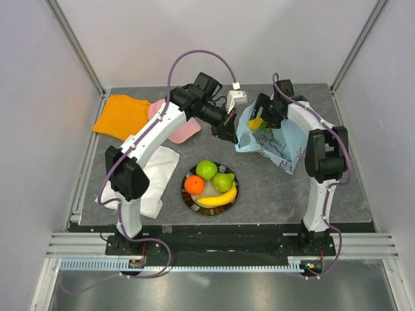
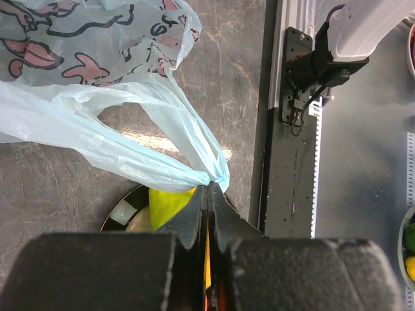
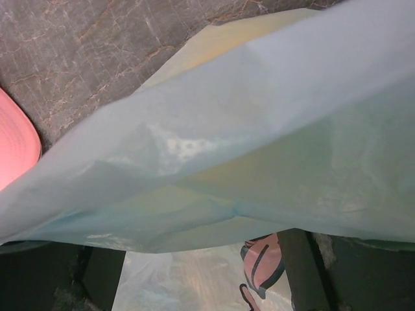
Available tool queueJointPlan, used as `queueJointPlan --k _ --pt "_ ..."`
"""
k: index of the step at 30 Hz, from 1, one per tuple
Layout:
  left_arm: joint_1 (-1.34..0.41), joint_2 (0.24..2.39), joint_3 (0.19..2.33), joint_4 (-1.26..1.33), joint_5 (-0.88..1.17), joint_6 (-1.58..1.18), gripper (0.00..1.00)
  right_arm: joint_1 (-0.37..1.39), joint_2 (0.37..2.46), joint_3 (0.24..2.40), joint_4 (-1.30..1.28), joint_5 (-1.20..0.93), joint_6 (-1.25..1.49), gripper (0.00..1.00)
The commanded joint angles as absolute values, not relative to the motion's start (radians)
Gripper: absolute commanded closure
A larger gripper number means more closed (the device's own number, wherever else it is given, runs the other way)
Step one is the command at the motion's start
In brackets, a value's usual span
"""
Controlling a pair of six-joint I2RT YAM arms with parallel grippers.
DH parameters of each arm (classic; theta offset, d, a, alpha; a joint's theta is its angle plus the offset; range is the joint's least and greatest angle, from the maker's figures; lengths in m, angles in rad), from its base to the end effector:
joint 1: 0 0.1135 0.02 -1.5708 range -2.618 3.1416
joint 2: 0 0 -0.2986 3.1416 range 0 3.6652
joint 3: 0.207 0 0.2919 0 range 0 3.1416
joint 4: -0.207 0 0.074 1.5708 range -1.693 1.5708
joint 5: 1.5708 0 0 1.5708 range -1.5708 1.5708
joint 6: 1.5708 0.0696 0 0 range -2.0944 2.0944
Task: Take the fake fruits out of the plastic bag
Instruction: Adjust the plastic bag at the center of the board, then adjust the fake fruit in the plastic bag.
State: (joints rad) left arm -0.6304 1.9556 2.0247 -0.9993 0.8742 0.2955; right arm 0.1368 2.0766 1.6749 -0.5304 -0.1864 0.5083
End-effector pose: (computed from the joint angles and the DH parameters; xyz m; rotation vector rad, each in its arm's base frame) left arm 0.3594 -0.3283 0.3747 1.3961 1.9692 -1.2309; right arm 0.5292 0.0859 0.2039 0.3934 2.5202 0.4932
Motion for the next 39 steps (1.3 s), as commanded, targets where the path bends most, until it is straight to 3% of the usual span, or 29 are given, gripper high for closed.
queueJointPlan --k 1,13,16,19,25,32,39 --pt "-0.64 1.937 2.022 -1.005 0.931 0.287 0.98 0.138 2.143 1.752 -0.485 -0.167 0.543 0.08" --pt "-0.647 1.948 1.962 -1.011 0.95 0.281 0.98 0.178 2.367 1.954 -0.417 -0.182 0.557 0.09" --pt "-0.649 1.941 1.939 -1.011 0.945 0.281 0.99 0.184 2.43 2.026 -0.391 -0.192 0.541 0.14" --pt "-0.65 1.931 1.922 -1.014 0.933 0.282 0.98 0.186 2.467 2.077 -0.357 -0.239 0.508 0.33" --pt "-0.649 1.934 1.943 -1.015 0.894 0.287 0.99 0.15 2.346 1.99 -0.414 -0.296 0.416 0.45" --pt "-0.64 1.959 2.009 -1.015 0.873 0.295 0.99 0.038 2.105 1.792 -0.544 -0.451 0.377 0.48" --pt "-0.634 1.976 2.032 -1.017 0.874 0.299 0.98 0.014 2.0 1.626 -0.773 -0.603 0.187 0.47"
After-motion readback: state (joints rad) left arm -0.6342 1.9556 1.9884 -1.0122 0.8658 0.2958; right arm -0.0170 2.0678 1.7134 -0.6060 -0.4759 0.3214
